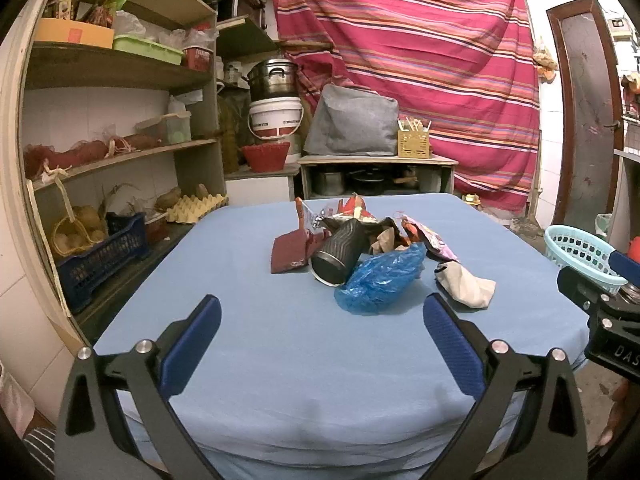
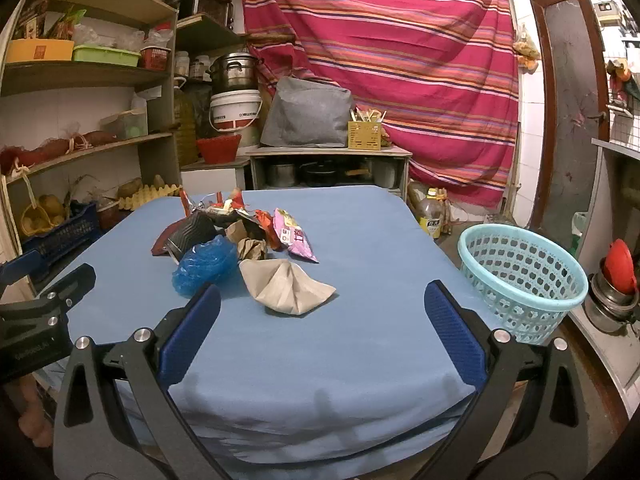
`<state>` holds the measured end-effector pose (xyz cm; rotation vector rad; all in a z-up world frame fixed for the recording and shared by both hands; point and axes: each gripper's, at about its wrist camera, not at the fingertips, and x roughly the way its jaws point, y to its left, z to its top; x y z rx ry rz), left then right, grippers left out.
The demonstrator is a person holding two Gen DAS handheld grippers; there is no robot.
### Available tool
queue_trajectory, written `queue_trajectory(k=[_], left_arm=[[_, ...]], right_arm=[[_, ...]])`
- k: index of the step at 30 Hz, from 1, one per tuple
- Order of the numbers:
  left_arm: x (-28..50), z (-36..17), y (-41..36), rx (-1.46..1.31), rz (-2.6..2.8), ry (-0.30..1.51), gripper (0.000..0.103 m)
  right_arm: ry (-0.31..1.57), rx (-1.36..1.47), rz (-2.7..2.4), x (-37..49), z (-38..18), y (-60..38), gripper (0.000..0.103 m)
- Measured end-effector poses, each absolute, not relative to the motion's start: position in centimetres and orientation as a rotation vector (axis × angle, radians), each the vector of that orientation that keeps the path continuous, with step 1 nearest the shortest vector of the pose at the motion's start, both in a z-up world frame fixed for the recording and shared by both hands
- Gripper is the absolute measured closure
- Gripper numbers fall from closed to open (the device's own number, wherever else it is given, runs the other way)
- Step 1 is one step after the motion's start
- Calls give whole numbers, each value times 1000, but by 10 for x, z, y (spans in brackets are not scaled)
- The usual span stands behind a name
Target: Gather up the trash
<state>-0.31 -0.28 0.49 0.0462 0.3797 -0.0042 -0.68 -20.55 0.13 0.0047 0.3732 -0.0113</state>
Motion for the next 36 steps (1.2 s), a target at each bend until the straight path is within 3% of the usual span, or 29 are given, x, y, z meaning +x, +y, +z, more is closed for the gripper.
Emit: queue_trajectory(k=[36], left_arm=[[-1, 6, 5, 46, -1, 377, 4]], right_arm=[[346, -3, -17, -10, 5, -206, 4]])
